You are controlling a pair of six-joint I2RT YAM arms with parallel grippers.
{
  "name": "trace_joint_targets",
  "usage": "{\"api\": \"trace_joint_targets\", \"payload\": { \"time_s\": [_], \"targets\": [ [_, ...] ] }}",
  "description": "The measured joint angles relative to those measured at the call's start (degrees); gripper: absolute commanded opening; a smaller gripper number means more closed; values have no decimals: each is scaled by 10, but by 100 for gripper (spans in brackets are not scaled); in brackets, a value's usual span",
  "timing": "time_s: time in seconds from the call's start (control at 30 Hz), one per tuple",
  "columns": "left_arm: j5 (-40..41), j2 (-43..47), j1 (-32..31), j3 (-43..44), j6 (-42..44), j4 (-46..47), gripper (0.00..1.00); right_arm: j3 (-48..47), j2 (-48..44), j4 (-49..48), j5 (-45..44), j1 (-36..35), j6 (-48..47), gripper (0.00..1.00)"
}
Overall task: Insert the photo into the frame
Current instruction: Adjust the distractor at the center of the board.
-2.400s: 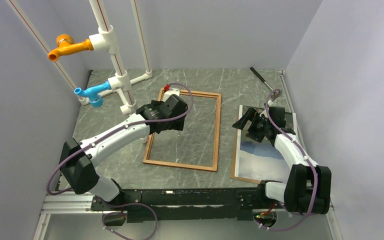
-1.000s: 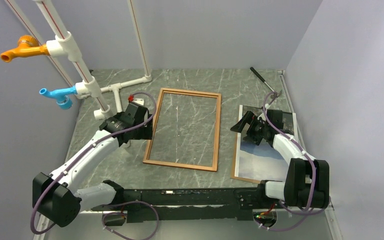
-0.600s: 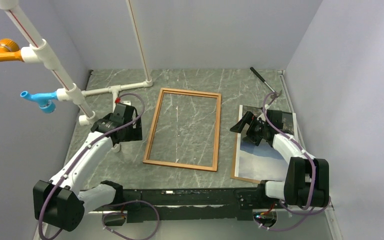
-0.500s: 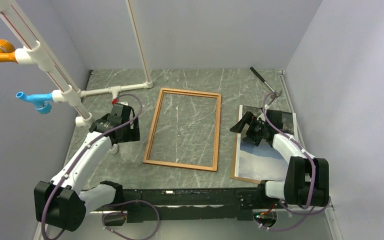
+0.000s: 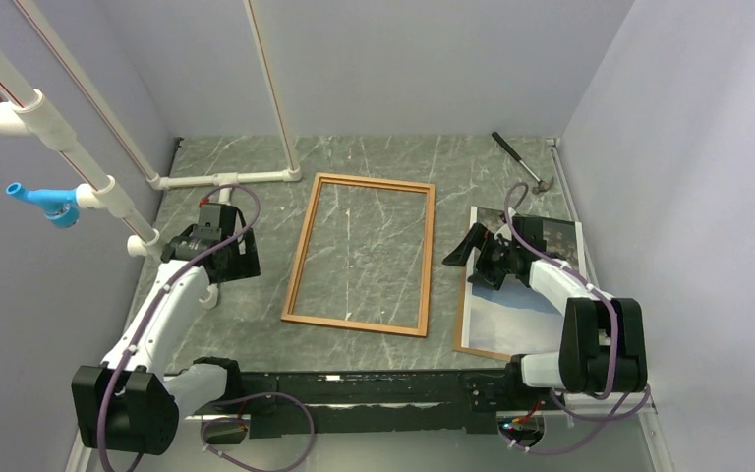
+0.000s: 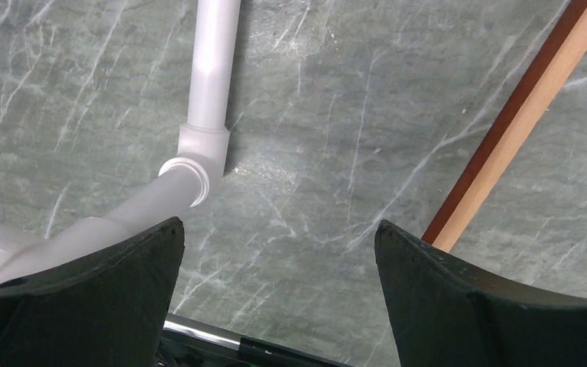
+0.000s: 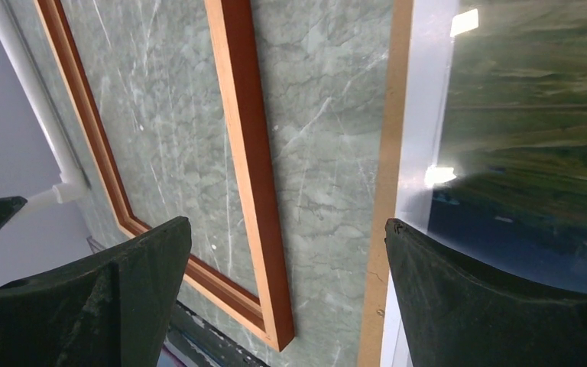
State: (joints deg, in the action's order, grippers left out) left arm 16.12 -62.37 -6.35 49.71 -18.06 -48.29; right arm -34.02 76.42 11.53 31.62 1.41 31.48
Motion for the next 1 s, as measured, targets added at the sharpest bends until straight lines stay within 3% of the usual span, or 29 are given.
{"api": "trace_joint_targets", "payload": {
  "time_s": [0.23, 0.43, 0.73, 0.87, 1.0],
  "targets": [
    [-33, 14, 6, 0, 16, 0, 100, -28, 24, 11, -32, -83, -8, 95],
    [-119, 64, 7, 0, 30, 13, 99, -89, 73, 30, -111, -179, -15, 82],
    [-254, 125, -24, -37, 52, 105, 99, -155, 160, 62, -211, -231, -32, 65],
    [-268, 139, -40, -70, 56, 116, 99, -178, 183, 61, -245, -254, -47, 50],
    [-267, 169, -46, -77, 58, 123, 99, -179, 188, 60, -268, -261, -54, 29]
  ]
}}
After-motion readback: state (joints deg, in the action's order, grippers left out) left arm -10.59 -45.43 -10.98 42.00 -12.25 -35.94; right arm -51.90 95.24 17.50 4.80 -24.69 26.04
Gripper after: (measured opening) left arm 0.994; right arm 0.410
